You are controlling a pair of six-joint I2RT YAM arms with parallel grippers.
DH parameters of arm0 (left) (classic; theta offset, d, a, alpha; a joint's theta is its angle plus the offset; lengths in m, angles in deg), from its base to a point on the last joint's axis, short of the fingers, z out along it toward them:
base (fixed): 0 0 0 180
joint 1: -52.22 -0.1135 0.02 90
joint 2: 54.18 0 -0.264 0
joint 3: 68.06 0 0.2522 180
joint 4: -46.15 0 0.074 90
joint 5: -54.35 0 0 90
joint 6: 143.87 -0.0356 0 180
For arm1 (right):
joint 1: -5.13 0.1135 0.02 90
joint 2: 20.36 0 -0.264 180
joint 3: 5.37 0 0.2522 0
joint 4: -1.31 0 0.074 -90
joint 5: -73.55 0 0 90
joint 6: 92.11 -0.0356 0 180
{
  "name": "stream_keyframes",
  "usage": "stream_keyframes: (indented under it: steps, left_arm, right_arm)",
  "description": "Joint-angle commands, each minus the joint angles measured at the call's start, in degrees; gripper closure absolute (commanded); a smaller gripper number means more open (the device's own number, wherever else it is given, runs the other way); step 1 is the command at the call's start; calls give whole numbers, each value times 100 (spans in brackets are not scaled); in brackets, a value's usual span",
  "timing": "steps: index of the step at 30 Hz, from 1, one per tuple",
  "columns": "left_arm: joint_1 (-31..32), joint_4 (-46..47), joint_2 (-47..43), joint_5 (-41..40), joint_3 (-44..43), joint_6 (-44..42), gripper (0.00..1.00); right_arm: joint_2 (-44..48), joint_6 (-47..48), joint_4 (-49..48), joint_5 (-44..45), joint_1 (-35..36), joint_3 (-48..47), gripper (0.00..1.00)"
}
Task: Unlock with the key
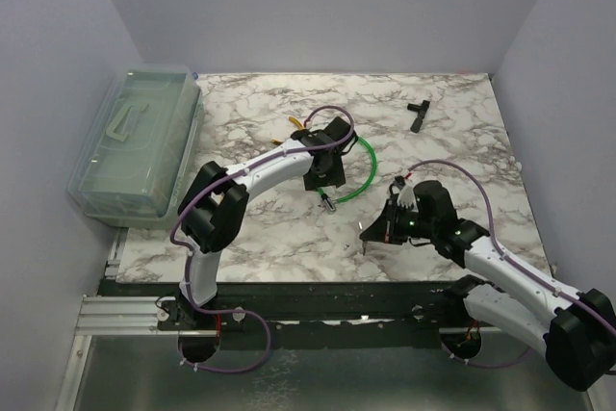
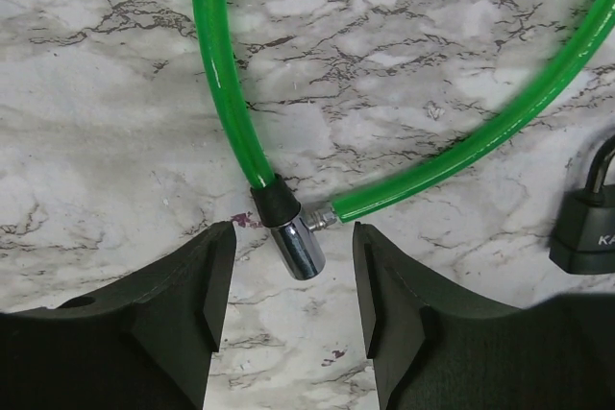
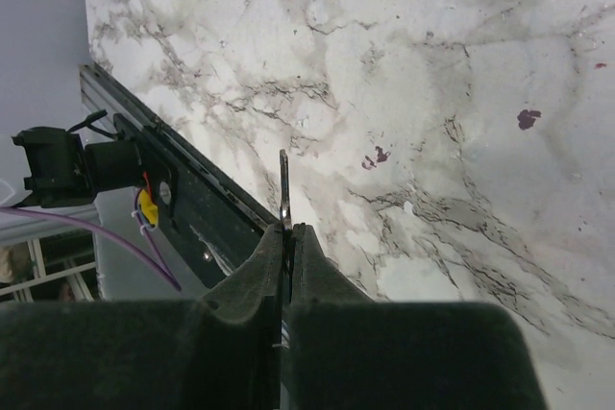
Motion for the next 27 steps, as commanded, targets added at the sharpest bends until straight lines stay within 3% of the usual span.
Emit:
stream_keyframes:
  steps: [1,13,17,25,27]
  left_arm:
    - [95,-680,374,-284,-413,235,43]
    - [189,-910,1033,-366,-819,599,44]
    - [196,-920,1197,-341,-890,609,54]
    - [206,-967,1369,-382,-873,681,60]
    - [209,-967,1448,-339,-896,660,67]
  right_arm:
    - [190,83,177,80,-41,186,100]
    - [516,134,248,40,-44,360,100]
    - [617,136,254,13,-51,395,100]
    - [711,138,257,7,-54,423,100]
    - [718,138,256,0,-50,423,100]
